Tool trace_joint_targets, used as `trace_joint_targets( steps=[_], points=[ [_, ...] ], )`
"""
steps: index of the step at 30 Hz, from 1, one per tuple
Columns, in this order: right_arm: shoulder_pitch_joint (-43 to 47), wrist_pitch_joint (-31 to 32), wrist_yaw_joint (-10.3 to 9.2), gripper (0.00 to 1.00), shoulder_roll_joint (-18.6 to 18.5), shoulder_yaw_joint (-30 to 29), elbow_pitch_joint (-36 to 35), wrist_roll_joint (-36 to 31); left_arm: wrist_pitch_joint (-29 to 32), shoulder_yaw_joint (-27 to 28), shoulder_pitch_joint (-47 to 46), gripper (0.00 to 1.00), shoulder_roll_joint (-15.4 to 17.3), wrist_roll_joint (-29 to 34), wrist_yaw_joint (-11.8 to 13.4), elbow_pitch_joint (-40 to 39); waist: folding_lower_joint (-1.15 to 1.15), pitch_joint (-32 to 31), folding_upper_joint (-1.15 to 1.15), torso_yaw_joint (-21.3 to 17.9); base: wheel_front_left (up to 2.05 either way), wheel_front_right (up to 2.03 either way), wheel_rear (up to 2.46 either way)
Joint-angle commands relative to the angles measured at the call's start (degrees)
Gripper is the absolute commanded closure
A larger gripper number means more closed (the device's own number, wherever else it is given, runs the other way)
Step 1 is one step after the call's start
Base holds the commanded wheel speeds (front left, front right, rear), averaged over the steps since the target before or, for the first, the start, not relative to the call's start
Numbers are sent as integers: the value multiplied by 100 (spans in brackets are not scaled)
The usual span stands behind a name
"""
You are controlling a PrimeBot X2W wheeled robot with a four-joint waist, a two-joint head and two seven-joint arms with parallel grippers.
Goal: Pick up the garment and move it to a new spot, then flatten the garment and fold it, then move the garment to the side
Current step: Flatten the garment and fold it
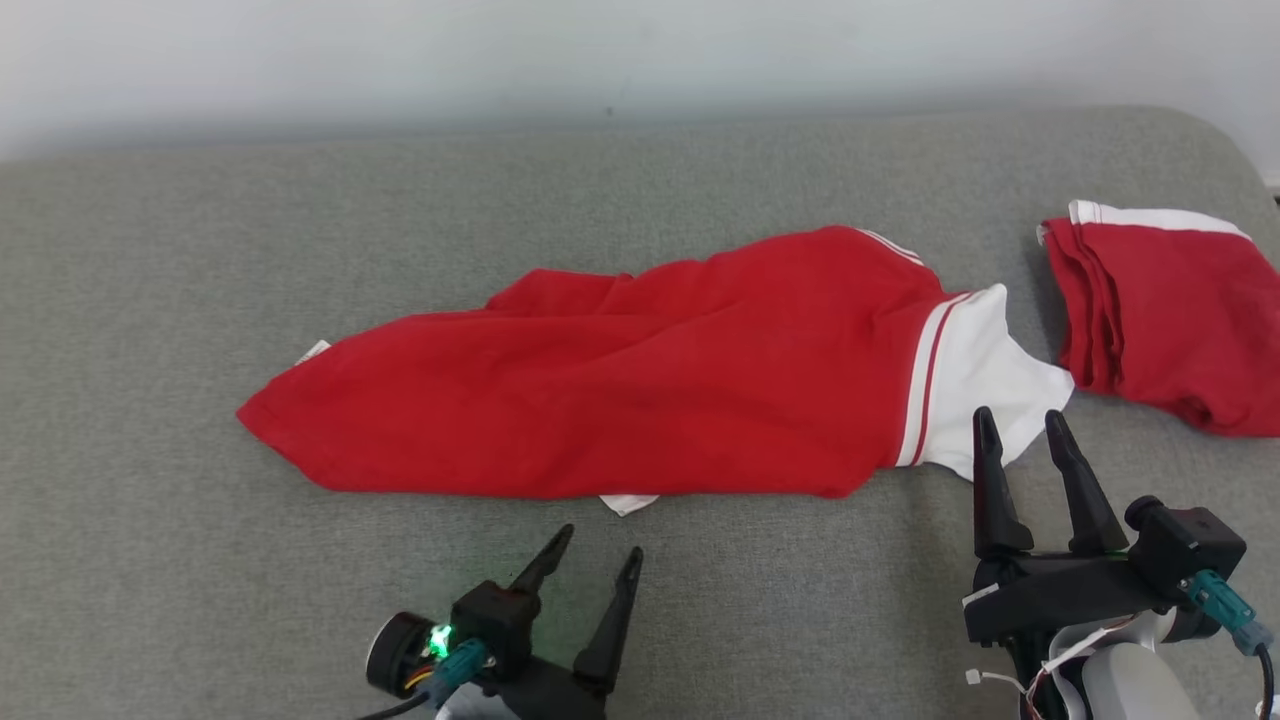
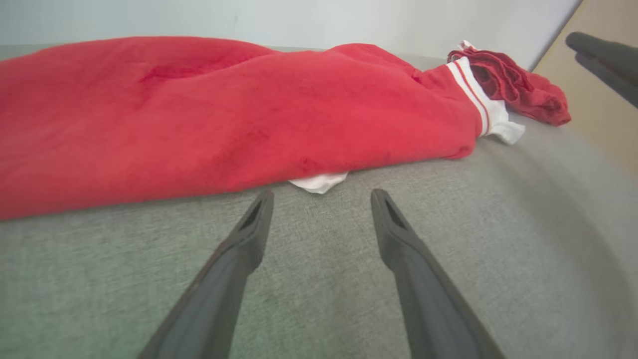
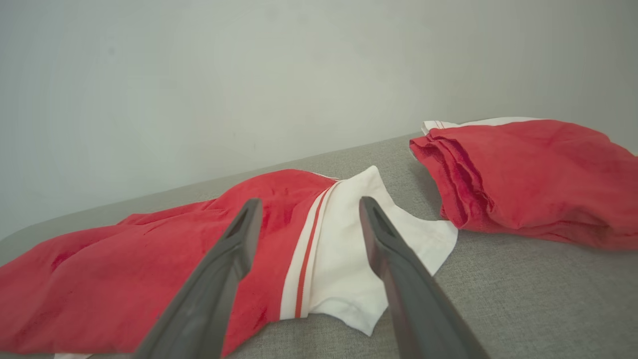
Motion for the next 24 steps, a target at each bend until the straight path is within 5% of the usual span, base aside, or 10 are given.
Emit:
trace_joint_targets(
  steps=[1, 15, 16, 17, 19, 20, 24],
  points=[
    [-24, 2, -13, 0, -14, 0, -16, -33, -17, 4, -73, 0, 33, -6, 14, 26, 0, 155, 0, -141, 0, 0, 0],
    [-209, 1, -13, 0, 29, -34, -48, -55, -15, -75, -772, 0, 24, 134, 147, 679, 0, 522, 0, -460, 0, 0, 0],
    [-209, 1, -13, 0, 36, -39, -49, -48, -13, -89, -776, 6, 23, 173, 142, 696, 0, 534, 0, -463, 0, 0, 0],
    [-216, 1, -13, 0, 46, -41, -48, -49, -13, -93, -777, 45, 24, 203, 135, 707, 0, 546, 0, -464, 0, 0, 0],
    [-242, 1, -12, 0, 67, -25, -34, -57, -12, -89, -783, 92, 24, 224, 128, 723, 0, 560, 0, -465, 0, 0, 0],
    [-258, 2, -13, 0, 73, -17, -26, -59, -12, -102, -797, 100, 20, 246, 125, 728, 0, 565, 0, -463, 0, 0, 0],
    [-308, 1, -13, 0, 79, -23, 12, -67, -12, -131, -811, 100, 20, 281, 109, 725, 0, 552, 0, -427, 0, 0, 0]
  ],
)
